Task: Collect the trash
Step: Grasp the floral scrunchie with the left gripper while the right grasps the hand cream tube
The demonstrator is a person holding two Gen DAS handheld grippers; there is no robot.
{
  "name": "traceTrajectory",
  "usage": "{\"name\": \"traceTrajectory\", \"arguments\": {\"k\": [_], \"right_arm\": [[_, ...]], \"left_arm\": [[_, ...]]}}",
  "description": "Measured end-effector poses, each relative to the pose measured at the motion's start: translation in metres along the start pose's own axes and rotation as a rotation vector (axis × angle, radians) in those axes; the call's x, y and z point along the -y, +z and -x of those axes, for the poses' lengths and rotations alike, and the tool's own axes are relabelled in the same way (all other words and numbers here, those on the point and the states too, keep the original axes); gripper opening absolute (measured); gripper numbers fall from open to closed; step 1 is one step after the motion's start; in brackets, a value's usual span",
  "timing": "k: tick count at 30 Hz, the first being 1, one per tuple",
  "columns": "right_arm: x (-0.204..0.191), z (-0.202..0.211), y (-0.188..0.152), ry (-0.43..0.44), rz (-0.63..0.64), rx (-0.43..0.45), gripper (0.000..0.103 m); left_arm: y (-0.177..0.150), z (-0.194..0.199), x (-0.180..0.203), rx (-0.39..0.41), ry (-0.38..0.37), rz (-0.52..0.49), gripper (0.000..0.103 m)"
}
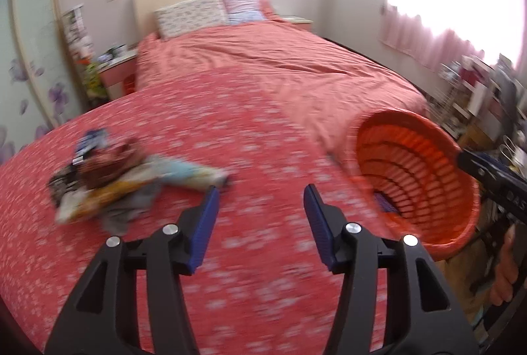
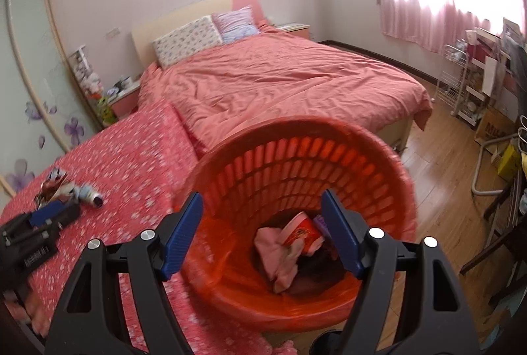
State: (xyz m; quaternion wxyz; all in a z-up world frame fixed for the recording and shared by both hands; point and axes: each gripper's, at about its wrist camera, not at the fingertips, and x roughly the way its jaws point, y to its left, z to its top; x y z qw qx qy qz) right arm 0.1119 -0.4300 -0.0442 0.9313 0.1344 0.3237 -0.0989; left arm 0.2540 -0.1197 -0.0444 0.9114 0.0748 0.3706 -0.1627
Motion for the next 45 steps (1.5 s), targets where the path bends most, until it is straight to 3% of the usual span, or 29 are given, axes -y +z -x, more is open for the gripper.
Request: {"name": "traceTrajectory", "arguments": {"k": [6,11,18,23,25,39,43,45], "right_arm": [[-0.035,-0.007,-0.010,0.037,0.067,-0.037,0.073],[-0.067,-0.015,-0.017,0.066,0.122,-0.064,0.073],[-0.107,-0.026,-0.025,0.093,0.197,-0.096,0.073],[-0.130,-0.036,-0.029,0.106,0.241,-0.121,0.073],[-0.140,-0.042,-0.030,0.116,0.260,-0.138,0.073],[-0.222,-0.115,-0.012,0.171,0.404,-0.238,0.069],[-0.234,-0.123,-0.014,0.162,0.430,-0.250,0.056],[-0.235,-0.121,-0.014,0.168,0.423,-0.250,0.041]], "left_arm": [[-0.004,0.015,-0.105,0.016,0.188,0.139,0.054],[-0.002,0.009,-0.181,-0.009,0.299,0.265,0.054],[0.000,-0.030,-0.214,-0.089,0.238,0.303,0.054],[0.000,-0.051,-0.225,-0.127,0.202,0.328,0.020],[-0.002,-0.049,-0.227,-0.118,0.203,0.323,0.016],[-0.070,0.027,-0.277,-0.152,0.209,0.360,0.017],[-0.076,0.029,-0.277,-0.146,0.202,0.351,0.025],[-0.076,0.027,-0.276,-0.140,0.197,0.359,0.030]]}}
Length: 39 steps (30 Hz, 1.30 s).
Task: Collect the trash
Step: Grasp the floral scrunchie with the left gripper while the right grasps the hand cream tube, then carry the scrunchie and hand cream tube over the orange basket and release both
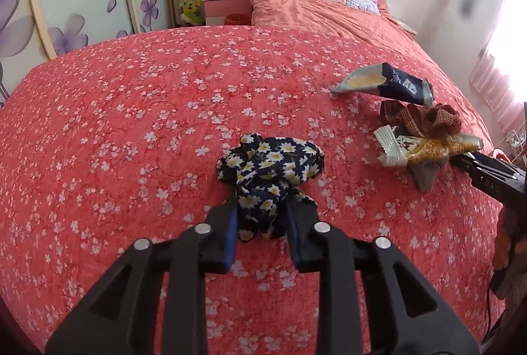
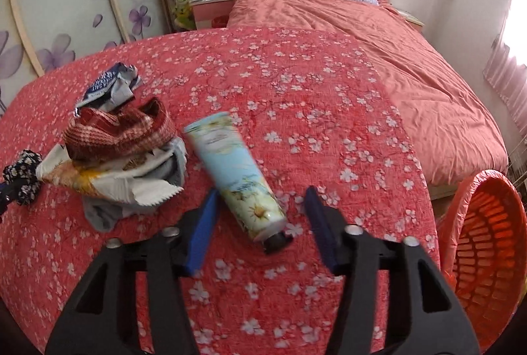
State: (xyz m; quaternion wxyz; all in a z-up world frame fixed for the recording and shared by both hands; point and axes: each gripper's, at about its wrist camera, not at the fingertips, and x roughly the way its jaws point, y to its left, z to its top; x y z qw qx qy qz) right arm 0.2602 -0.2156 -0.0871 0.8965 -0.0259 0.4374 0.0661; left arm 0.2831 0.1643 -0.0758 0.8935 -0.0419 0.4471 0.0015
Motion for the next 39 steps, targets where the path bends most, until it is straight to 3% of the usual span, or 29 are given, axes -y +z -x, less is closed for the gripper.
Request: {"name": "traceTrajectory", "arguments": {"k": [3,6,13,16,22,30,39], "right_arm": [[0.000,0.010,-0.010,0.010,-0.005,-0.006,0.027],[0.004,0.022,-0.024,0.025,-0.027,-0.009,0.027],[0.008,0.052,-0.064,0.054,-0.046,-0.011,0.027],[0.004,0.056,-0.069,0.056,-0.035,-0.012,0.029],[0.004,0.045,-0.055,0.050,-0.071,-0.020,0.041],[-0.002,0.034,-0.048,0.003,-0.052,-0.009,0.042],[-0.002,0.036,-0.057,-0.001,-0.035,0.032,0.042]], "left_arm": [[0.000,-0.005,0.002,0.004,-0.013,0.007,0.028],[-0.002,-0.004,0.006,0.014,-0.027,0.004,0.018],[-0.030,0.022,0.025,0.026,-0.107,-0.056,0.016],[-0.043,0.028,0.036,0.026,-0.106,-0.084,0.024],[-0.044,0.027,0.045,0.036,-0.069,-0.062,0.047],[-0.034,0.007,0.049,0.006,0.005,-0.083,0.045],[-0.042,0.003,0.054,0.026,0.015,-0.109,0.045]]}}
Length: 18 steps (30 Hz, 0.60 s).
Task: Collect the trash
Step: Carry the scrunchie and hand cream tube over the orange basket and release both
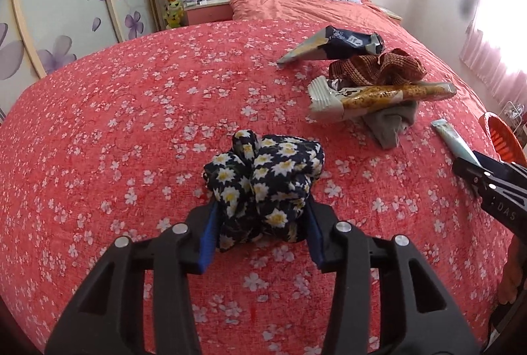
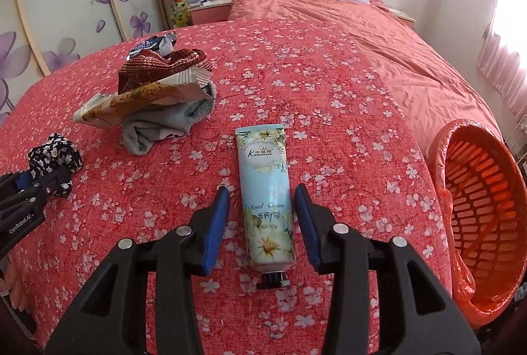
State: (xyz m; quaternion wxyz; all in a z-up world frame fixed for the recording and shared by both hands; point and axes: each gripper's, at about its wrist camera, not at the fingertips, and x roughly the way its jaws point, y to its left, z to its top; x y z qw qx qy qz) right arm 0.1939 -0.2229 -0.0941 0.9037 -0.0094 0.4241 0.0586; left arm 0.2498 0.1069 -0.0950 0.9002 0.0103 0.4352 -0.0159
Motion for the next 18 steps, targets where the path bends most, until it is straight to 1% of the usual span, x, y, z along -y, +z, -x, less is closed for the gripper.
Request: {"name": "traceTrajectory", "arguments": {"k": [8,18], "right_arm": [[0.0018,-0.0002,-0.0009,0.008,-0.006,0.001,0.043],[0.0079,0.0016,-0.0029,0.048,-0.034,0.006,0.043]], "left_arm": [[-0.0019,-0.0002,-0.0027,0.001,-0.009,0.024,0.046],[-0.0010,0.0001,-0.0018,0.000,-0.007,0.027,0.047]]}}
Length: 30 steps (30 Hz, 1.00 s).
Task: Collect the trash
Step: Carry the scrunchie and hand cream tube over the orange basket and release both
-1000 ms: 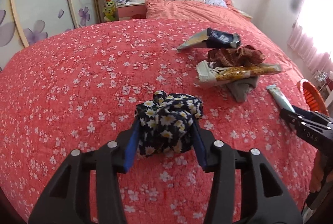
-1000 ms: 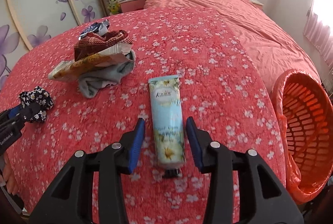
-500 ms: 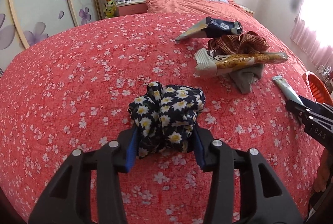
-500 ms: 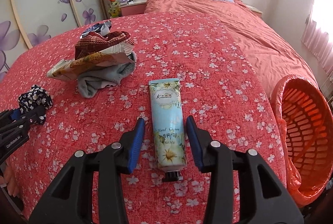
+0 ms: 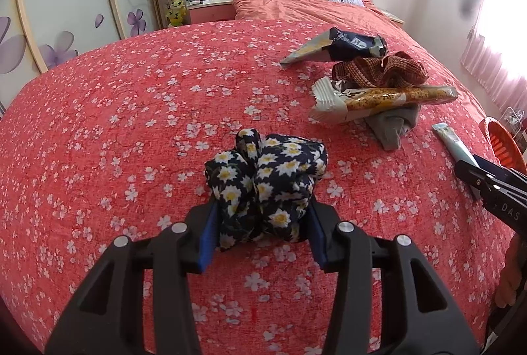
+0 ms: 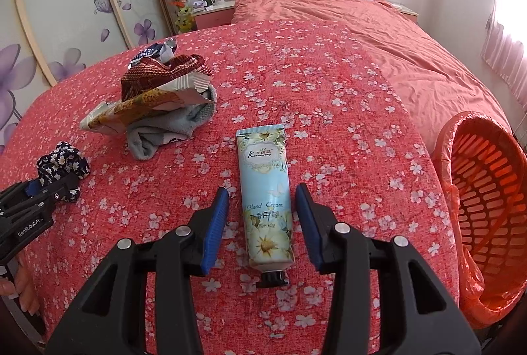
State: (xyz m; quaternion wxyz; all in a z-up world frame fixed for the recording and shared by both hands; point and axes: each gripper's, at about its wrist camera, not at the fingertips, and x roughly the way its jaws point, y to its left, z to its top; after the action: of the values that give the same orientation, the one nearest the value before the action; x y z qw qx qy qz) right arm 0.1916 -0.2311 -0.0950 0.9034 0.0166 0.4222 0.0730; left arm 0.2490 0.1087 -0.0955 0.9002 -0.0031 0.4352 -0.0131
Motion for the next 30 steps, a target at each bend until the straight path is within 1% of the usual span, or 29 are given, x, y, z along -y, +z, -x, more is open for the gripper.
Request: {"name": "traceTrajectory", "arguments": {"k": [17,18,19,20,21,23,26,30], "right_arm": [[0.008,0.001,0.000,0.025,-0.016,0.003,0.043],[0.008,0.000,0.000,0.020,-0.012,0.003,0.043],[0.006,0.001,0.000,0.001,-0.002,0.004,0.039],[0.006,0.001,0.000,-0.017,0.007,0.003,0.030],[0.004,0.001,0.000,-0.026,0.018,0.003,0.030],[0.004,0.003,-0.001,-0.015,0.017,0.001,0.030],[0.006,0.011,-0.004,0.001,-0.003,0.009,0.029],[0.007,0.029,-0.006,0.002,-0.009,0.045,0.029]], "left_arm": [[0.000,0.001,-0.001,0.000,-0.007,0.014,0.048],[0.000,0.002,-0.001,0.003,-0.009,0.012,0.044],[0.000,0.002,-0.001,0.007,-0.021,0.013,0.039],[0.000,0.003,-0.001,0.011,-0.038,0.015,0.029],[-0.001,0.004,-0.002,0.013,-0.055,0.019,0.025],[-0.002,0.007,0.000,0.020,-0.058,0.013,0.020],[-0.003,0.014,0.004,0.030,-0.055,0.000,0.018],[-0.001,0.026,0.007,0.051,-0.055,0.002,0.017]]}}
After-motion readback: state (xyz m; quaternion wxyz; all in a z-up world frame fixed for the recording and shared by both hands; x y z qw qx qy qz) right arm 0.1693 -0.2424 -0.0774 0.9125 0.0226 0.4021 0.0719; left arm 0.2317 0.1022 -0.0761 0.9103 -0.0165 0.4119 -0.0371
